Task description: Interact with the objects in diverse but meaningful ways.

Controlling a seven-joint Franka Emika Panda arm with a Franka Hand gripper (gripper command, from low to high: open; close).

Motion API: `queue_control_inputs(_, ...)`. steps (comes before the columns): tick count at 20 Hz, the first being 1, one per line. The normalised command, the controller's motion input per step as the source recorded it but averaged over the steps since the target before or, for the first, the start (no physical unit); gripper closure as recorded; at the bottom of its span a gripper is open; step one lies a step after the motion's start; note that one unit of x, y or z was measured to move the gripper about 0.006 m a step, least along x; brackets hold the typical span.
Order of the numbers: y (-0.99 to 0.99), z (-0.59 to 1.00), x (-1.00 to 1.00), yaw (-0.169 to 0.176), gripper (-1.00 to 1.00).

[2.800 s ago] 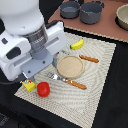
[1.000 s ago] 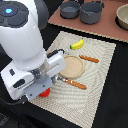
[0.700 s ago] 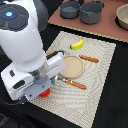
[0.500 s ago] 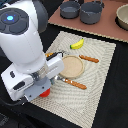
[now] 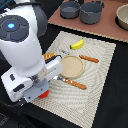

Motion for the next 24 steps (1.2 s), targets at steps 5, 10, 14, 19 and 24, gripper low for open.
queue_control_inputs(5, 0.03, 0.84, 0.13, 0.0, 1.0)
queue_control_inputs(10, 0.05, 0.72, 0.08, 0.0, 1.0)
queue_control_inputs(14, 0.12, 0.64, 0.13, 0.0, 1.0)
queue_control_inputs(19, 0.45, 0.73, 0.25, 0.05, 1.0)
queue_control_inputs(24, 0.7, 0.96, 0.45, 0.072, 1.0)
